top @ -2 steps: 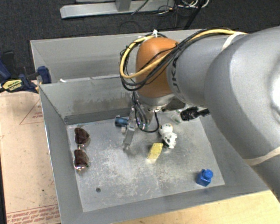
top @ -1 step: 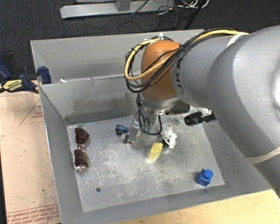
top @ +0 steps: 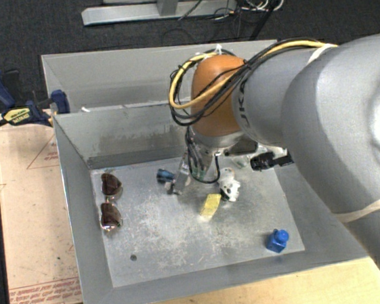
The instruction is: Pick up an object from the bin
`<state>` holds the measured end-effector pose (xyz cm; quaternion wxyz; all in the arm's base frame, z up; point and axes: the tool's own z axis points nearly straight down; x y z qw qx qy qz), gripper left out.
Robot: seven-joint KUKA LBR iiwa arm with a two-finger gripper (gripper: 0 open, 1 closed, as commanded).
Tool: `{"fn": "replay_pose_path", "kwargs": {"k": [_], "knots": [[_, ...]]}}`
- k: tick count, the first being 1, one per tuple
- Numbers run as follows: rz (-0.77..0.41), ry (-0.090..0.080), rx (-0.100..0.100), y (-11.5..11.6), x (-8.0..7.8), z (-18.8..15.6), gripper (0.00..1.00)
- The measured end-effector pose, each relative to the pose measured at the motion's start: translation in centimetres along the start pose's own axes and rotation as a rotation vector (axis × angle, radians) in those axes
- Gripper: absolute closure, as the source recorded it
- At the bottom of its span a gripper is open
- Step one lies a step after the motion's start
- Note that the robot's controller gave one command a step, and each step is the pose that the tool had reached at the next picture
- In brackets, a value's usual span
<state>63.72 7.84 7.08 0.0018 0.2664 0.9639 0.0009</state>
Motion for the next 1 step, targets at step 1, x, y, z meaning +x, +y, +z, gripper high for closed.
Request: {"fn": "replay_pose_path", "kwargs": {"k": [1], "knots": [[0.0, 0.001, 0.001, -0.01, 0.02, -0.12, 1.0]]}}
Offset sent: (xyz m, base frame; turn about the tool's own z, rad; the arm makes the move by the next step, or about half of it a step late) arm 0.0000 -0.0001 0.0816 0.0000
